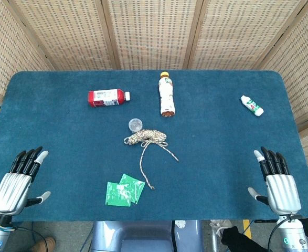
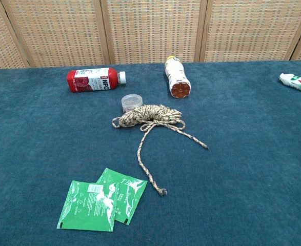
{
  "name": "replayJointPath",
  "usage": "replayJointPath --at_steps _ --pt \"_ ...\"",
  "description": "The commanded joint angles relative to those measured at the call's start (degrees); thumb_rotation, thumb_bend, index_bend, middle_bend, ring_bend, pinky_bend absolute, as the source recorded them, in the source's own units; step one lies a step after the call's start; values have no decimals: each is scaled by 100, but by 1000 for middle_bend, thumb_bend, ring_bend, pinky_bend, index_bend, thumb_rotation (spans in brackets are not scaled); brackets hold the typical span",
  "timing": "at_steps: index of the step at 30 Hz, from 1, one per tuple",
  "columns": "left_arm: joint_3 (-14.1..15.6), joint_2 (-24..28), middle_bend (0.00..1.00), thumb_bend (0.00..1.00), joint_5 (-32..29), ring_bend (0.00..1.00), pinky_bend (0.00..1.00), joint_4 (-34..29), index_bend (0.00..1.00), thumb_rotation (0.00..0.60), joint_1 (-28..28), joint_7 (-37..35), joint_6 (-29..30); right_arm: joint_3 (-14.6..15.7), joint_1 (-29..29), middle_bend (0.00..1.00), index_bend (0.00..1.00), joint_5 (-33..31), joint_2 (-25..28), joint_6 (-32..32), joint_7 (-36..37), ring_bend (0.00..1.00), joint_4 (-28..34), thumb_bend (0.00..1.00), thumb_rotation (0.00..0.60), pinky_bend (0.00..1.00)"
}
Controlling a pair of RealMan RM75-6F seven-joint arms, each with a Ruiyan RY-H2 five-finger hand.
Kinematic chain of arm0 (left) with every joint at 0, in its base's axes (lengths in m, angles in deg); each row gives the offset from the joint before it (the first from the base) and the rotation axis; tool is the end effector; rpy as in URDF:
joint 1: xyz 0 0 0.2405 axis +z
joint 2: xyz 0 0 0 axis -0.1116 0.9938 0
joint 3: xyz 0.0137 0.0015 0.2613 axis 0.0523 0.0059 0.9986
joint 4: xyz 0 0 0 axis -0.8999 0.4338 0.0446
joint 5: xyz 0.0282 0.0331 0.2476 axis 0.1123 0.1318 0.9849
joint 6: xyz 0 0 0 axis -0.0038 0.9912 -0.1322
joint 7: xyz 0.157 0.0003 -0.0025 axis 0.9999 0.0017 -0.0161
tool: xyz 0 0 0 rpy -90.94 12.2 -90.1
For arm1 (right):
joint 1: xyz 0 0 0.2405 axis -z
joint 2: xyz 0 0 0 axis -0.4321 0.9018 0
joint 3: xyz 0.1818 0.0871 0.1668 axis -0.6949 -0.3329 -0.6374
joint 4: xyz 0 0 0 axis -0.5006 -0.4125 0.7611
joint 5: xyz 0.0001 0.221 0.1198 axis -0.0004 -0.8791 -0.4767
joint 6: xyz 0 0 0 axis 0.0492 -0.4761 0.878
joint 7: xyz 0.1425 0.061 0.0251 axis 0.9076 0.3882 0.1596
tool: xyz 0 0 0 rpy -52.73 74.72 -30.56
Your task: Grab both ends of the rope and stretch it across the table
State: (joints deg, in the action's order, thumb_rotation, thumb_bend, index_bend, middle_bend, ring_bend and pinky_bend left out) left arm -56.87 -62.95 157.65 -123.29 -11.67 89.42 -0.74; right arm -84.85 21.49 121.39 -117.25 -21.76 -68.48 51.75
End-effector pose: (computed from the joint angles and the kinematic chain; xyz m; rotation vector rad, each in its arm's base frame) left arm -0.2273 0.1731 0.1009 -1.5623 -0.8804 -0.9389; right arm -0.2634 -0.1925 0.0971 1.4126 -0.8210 0.9244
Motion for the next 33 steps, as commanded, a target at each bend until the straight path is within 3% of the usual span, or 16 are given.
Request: replayJointPath --at_steps 1,9,14,15,19,22,33 --pt "-3 -2 0 0 2 0 0 2 0 600 1 0 5 5 -8 0 0 -9 -7 23 -1 0 -2 0 600 0" --pt "-6 -36 0 0 17 0 0 -23 0 600 -14 89 -18 -11 -220 0 44 -153 -30 445 64 0 1 0 600 0" --pt "-93 -180 0 0 6 0 0 111 0 600 -104 118 -77 -267 -789 0 231 -524 -106 1302 133 0 -73 0 600 0" --pt "-132 -215 0 0 -79 0 0 117 0 600 -137 168 -126 -474 -1143 0 247 -762 -217 1760 141 0 -172 0 600 0" --pt "-188 -296 0 0 -265 0 0 109 0 600 -190 315 -220 -801 -1735 0 323 -1473 -466 2561 116 0 -306 3 600 0" --pt "-221 -358 0 0 -378 0 0 132 0 600 -235 424 -287 -1008 -2152 0 369 -2173 -799 3098 151 0 -521 65 600 0" --pt "-301 -473 0 0 -804 0 0 151 0 600 -357 690 -480 -1200 -3100 0 446 -3847 -2037 3255 -918 0 -1400 289 600 0"
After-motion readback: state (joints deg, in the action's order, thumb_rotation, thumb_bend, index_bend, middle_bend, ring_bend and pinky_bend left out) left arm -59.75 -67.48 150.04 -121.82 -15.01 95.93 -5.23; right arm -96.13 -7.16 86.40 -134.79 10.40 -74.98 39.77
